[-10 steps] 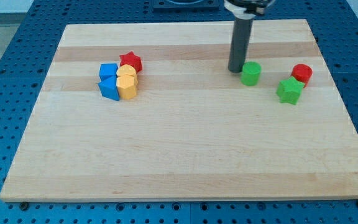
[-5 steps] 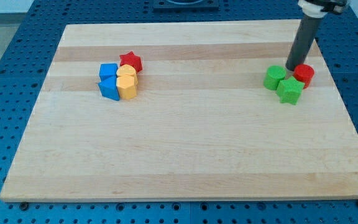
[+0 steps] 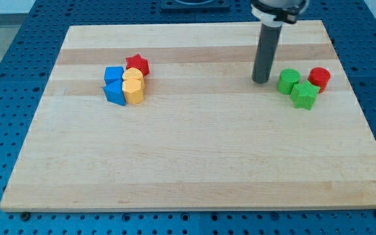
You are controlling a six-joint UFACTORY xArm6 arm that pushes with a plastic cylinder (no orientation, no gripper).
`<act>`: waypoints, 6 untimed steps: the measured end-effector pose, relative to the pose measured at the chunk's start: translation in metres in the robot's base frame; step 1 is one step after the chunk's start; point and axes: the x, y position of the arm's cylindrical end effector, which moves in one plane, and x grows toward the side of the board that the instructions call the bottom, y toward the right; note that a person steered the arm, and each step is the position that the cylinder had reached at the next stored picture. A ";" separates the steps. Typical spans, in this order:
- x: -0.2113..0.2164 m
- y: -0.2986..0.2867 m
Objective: Push the green circle into the green star
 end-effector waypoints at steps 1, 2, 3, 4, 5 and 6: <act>0.000 0.010; 0.000 0.023; 0.000 0.028; 0.001 0.013; 0.015 -0.005; 0.055 -0.001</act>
